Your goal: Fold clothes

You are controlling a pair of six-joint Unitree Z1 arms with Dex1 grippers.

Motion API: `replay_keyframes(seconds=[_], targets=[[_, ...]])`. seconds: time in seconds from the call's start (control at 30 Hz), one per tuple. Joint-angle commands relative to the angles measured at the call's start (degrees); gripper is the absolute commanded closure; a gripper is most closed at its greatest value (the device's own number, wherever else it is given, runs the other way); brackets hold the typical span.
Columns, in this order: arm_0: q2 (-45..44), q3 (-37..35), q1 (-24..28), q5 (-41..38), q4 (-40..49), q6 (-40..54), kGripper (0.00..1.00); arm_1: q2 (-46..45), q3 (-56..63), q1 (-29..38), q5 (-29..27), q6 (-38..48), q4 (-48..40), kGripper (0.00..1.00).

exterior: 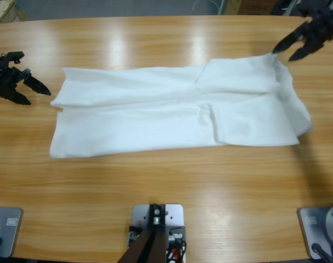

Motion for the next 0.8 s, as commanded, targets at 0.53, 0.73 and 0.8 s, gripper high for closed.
replay_keyframes(seconds=[0.53,0.73,0.8], targets=[[-2.21,1.82,-1.0,0.36,0.86,-0.53,0.096,-3.53,27.3,5.0,2.58,7.85,-21.4,0.0],[-2.17,2.1,-2.96,-6.6,-0.79,-0.81,0.096,-4.74,29.01,4.46,2.28,6.9,-21.33,0.0],[-2.94,2.63,-5.65,-9.94,-4.68,-3.08,0.096,-6.1,28.69,4.46,2.4,6.95,-20.96,0.0]])
